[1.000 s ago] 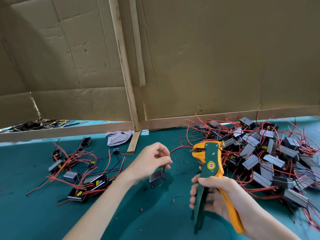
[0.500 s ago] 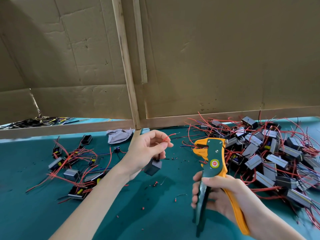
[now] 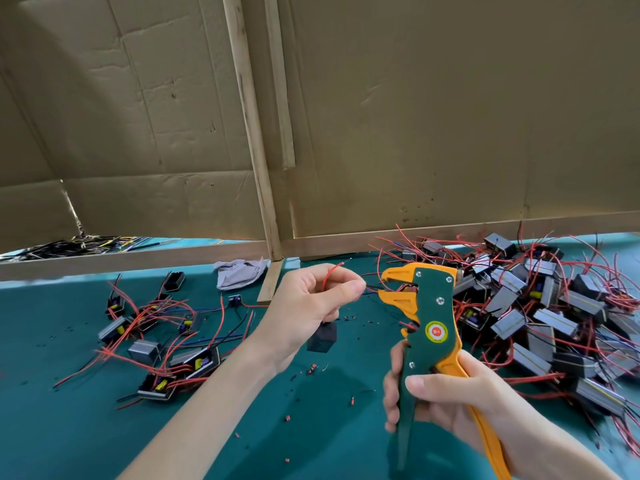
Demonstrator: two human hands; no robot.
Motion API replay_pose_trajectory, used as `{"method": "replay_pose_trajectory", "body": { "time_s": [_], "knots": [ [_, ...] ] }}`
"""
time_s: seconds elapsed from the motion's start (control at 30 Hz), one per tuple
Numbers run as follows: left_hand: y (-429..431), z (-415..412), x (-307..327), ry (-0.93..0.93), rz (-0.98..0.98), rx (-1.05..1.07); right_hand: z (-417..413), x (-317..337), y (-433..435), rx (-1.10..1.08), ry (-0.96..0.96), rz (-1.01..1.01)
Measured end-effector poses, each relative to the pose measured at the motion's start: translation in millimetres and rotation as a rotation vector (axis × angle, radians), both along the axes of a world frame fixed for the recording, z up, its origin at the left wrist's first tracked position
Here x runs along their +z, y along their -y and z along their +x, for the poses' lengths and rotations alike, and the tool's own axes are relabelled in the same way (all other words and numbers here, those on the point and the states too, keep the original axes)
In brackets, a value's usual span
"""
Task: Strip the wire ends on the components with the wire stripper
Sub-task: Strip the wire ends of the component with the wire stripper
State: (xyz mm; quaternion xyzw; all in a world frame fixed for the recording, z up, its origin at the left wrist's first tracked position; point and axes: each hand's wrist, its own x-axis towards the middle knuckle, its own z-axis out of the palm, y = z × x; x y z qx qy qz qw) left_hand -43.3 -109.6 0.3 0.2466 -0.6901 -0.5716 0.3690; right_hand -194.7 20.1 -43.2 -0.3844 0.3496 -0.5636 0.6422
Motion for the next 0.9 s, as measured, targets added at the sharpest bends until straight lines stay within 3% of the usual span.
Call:
{"method": "replay_pose_trajectory", "body": {
  "time_s": [0.3, 0.9],
  "knots": [
    [-6.0, 0.7, 2.2, -0.014, 0.024, -0.047, 1.6, 4.3, -4.4, 0.026, -0.043, -0.023],
    [0.2, 9.8, 6.4, 0.149, -0.032, -0.135, 6.0, -3.4, -3.5, -0.018, -0.154, 0.025]
  ]
}}
